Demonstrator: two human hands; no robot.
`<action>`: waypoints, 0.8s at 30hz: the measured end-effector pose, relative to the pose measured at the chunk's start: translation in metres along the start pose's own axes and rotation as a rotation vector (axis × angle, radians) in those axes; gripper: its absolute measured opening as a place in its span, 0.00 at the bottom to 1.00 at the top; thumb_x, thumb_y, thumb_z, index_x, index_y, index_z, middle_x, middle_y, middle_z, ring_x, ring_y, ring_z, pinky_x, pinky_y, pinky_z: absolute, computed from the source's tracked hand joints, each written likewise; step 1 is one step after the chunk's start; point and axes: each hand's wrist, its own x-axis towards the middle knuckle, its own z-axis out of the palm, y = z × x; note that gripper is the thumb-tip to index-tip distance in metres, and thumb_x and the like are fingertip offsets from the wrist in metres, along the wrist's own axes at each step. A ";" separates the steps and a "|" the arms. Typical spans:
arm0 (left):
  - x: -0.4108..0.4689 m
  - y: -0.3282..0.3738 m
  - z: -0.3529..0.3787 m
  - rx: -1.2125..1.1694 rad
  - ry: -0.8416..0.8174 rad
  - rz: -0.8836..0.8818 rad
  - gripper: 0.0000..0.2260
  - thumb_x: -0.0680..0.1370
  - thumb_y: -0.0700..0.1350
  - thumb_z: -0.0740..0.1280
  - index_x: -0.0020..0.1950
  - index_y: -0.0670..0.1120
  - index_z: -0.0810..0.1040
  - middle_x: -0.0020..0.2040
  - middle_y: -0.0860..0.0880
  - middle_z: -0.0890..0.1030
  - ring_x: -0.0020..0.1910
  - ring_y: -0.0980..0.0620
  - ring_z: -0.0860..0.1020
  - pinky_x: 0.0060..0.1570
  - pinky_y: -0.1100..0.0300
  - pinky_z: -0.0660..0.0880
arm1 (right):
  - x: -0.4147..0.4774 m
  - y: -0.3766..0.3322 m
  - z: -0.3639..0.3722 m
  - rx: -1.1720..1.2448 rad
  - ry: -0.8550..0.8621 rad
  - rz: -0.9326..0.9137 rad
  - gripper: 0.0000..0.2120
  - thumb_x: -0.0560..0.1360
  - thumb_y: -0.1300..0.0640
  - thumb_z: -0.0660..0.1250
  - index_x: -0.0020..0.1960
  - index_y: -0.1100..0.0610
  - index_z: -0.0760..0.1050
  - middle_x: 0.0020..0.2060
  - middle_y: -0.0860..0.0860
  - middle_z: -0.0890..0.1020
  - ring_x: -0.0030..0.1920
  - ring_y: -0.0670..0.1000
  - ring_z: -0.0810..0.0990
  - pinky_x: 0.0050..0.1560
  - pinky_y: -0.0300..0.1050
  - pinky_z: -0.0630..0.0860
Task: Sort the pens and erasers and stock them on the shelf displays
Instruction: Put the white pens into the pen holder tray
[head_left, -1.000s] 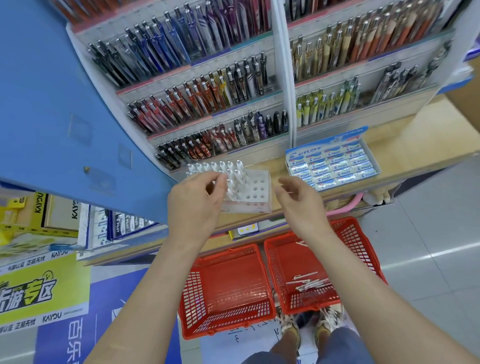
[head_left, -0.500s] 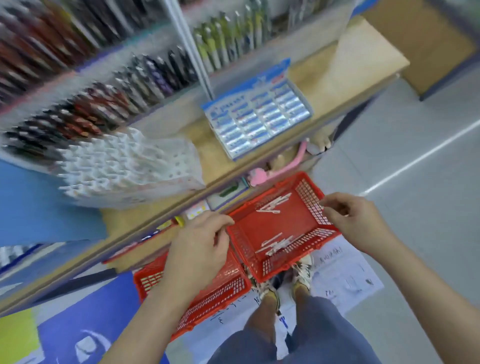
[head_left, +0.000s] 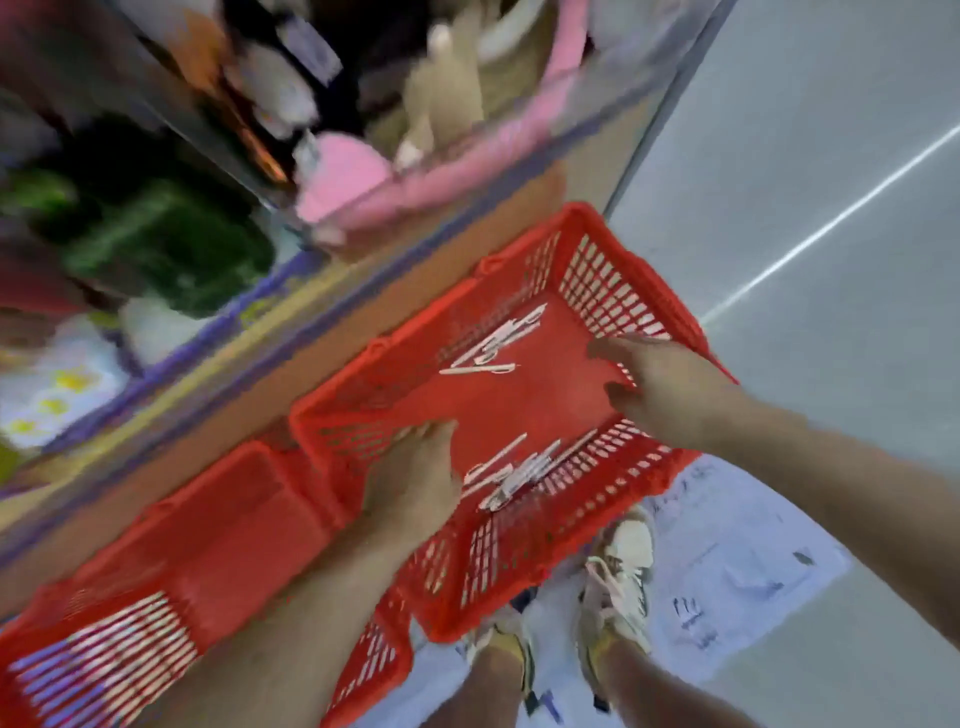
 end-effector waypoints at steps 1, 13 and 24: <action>0.024 -0.004 0.023 0.050 -0.013 0.004 0.25 0.74 0.44 0.63 0.71 0.48 0.65 0.68 0.48 0.73 0.66 0.48 0.70 0.66 0.58 0.64 | 0.024 0.012 0.023 -0.020 -0.016 -0.026 0.24 0.74 0.61 0.65 0.69 0.56 0.69 0.64 0.56 0.75 0.64 0.56 0.74 0.63 0.43 0.65; 0.205 -0.033 0.163 0.182 0.142 -0.042 0.31 0.75 0.40 0.63 0.74 0.50 0.54 0.71 0.44 0.58 0.58 0.43 0.75 0.49 0.49 0.75 | 0.222 0.082 0.204 -0.325 0.066 -0.171 0.31 0.71 0.54 0.66 0.71 0.55 0.60 0.66 0.55 0.67 0.67 0.56 0.67 0.59 0.57 0.75; 0.218 -0.039 0.159 0.385 0.056 -0.037 0.13 0.80 0.42 0.55 0.64 0.44 0.69 0.61 0.45 0.72 0.56 0.43 0.77 0.50 0.50 0.74 | 0.194 0.093 0.208 -0.502 -0.021 0.008 0.18 0.80 0.54 0.53 0.68 0.53 0.63 0.61 0.53 0.76 0.57 0.56 0.79 0.56 0.49 0.70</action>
